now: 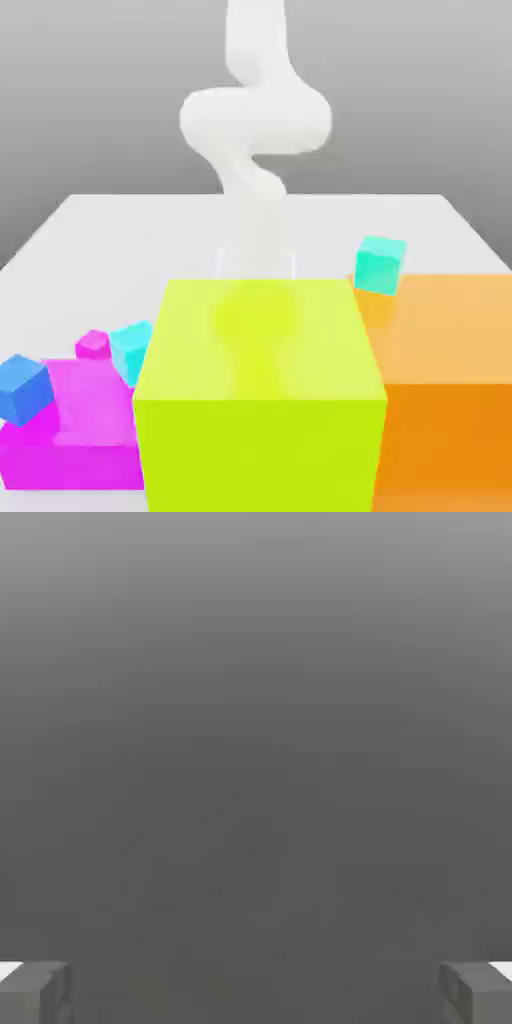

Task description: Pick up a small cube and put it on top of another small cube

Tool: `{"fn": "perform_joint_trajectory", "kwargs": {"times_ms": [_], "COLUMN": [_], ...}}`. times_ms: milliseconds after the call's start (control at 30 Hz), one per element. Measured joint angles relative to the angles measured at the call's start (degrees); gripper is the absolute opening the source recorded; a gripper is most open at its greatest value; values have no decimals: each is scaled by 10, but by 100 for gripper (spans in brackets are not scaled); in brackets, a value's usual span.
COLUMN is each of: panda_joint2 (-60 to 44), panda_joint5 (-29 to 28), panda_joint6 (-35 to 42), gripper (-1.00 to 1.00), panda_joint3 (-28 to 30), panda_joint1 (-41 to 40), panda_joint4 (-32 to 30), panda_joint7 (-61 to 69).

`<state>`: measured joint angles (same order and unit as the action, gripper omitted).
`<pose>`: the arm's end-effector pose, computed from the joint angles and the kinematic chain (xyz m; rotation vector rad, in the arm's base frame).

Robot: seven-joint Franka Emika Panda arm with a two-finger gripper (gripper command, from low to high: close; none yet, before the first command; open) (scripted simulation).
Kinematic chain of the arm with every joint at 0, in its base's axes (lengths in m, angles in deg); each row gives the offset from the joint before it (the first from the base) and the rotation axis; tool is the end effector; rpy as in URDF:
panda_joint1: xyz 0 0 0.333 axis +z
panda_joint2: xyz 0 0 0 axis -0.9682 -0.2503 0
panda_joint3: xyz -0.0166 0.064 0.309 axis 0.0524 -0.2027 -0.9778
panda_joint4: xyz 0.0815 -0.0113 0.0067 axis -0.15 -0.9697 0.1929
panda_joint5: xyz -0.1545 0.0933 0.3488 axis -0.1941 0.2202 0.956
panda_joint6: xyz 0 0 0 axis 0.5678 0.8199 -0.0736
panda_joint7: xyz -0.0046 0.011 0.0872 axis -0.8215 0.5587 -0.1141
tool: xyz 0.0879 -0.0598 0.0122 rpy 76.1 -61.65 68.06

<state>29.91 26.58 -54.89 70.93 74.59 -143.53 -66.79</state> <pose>0.3735 -0.0387 0.6615 -2.4666 1.0997 -0.9444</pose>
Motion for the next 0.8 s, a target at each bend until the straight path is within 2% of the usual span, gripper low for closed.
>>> {"fn": "perform_joint_trajectory", "kwargs": {"times_ms": [367, 600, 700, 800], "panda_joint2": [-205, -380, -426, -457], "panda_joint5": [0, -17, 17, 76], "panda_joint6": [-158, -289, -322, -343], "gripper": [0, 0, 0, 0], "panda_joint3": [173, 279, 282, 254], "panda_joint1": [-61, -140, -171, -173], "panda_joint4": [-172, -297, -306, -299], "panda_joint7": [125, 214, 254, 301]}}
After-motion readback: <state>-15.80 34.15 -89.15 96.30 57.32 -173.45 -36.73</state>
